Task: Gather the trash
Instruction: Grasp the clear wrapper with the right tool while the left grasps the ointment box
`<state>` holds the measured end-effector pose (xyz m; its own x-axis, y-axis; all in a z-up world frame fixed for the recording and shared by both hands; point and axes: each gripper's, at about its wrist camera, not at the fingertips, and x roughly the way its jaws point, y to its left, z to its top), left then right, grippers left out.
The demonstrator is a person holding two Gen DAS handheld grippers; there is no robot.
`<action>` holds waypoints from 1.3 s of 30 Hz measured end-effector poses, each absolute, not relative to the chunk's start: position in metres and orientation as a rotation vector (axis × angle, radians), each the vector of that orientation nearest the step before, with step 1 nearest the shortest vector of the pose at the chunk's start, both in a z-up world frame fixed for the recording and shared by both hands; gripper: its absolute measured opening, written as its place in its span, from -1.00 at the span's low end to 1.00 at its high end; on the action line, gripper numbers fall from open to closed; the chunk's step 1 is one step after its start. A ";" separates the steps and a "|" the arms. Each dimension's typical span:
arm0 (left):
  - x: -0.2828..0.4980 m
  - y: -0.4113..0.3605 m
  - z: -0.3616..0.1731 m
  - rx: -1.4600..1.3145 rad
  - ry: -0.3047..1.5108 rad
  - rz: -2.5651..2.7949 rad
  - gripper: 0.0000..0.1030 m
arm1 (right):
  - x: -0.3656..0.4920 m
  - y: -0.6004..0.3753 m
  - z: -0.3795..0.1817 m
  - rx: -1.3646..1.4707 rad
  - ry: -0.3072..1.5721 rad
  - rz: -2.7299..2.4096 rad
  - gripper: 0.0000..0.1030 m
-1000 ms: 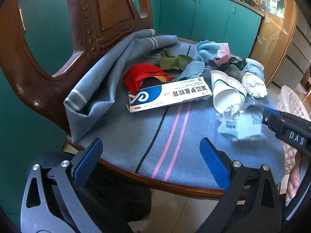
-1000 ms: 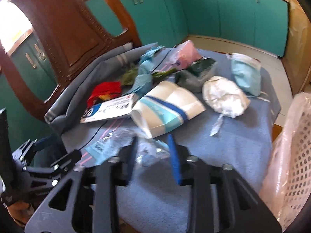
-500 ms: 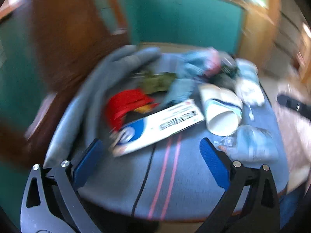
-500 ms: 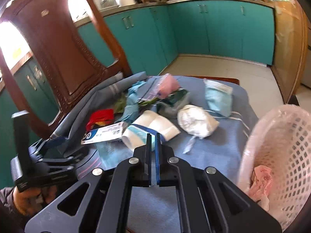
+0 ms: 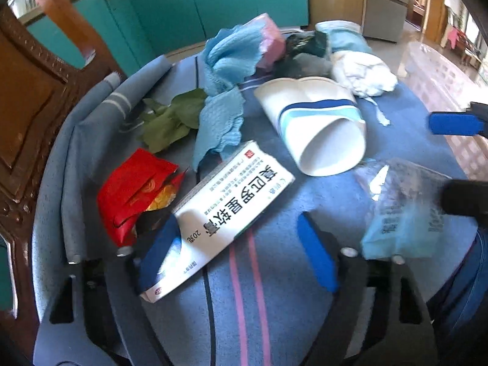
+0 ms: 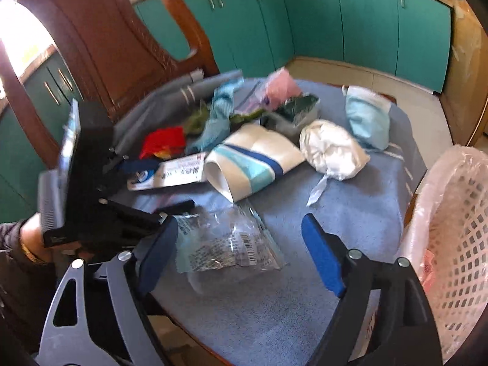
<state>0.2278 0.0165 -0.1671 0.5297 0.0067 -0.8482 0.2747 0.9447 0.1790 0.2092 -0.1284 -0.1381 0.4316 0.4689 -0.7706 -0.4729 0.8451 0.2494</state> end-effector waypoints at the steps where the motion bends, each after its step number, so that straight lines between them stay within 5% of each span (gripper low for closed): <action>1: 0.224 0.016 -0.165 0.314 1.001 -0.170 0.18 | 0.210 -0.127 -0.141 -0.008 0.965 0.583 0.58; 3: 0.222 0.019 -0.158 0.303 1.004 -0.190 -0.23 | 0.213 -0.124 -0.146 -0.020 0.979 0.570 0.58; 7: 0.221 0.033 -0.149 0.240 1.015 -0.195 -0.35 | 0.217 -0.124 -0.147 -0.013 0.981 0.548 0.58; 8: 0.220 0.037 -0.147 0.233 1.015 -0.175 -0.31 | 0.218 -0.125 -0.147 -0.010 0.980 0.547 0.58; 12: 0.208 0.052 -0.136 0.199 0.991 -0.104 0.39 | 0.215 -0.121 -0.150 -0.029 0.985 0.567 0.60; 17: 0.204 0.052 -0.125 0.259 0.998 -0.114 0.53 | 0.211 -0.095 -0.165 -0.142 1.001 0.574 0.70; 21: 0.226 0.045 -0.136 0.310 1.042 -0.177 0.53 | 0.209 -0.084 -0.173 -0.180 1.006 0.572 0.65; 22: 0.231 0.042 -0.142 0.314 1.070 -0.204 0.53 | 0.208 -0.084 -0.172 -0.175 1.006 0.575 0.43; 26: 0.243 0.040 -0.157 0.344 1.141 -0.206 0.55 | 0.208 -0.095 -0.164 -0.115 0.999 0.593 0.15; 32: 0.254 0.042 -0.170 0.336 1.169 -0.222 0.66 | 0.209 -0.113 -0.158 -0.081 1.000 0.562 0.11; 35: 0.250 0.043 -0.168 0.291 1.165 -0.245 0.36 | 0.210 -0.122 -0.152 -0.065 0.993 0.553 0.11; 39: 0.236 0.033 -0.169 0.300 1.147 -0.245 0.21 | 0.215 -0.129 -0.147 -0.042 0.973 0.532 0.11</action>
<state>0.2364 0.0333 -0.1687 0.3925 -0.0374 -0.9190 0.3412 0.9338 0.1078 0.2146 -0.1293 -0.1469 0.4457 0.4115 -0.7950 -0.4480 0.8714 0.1999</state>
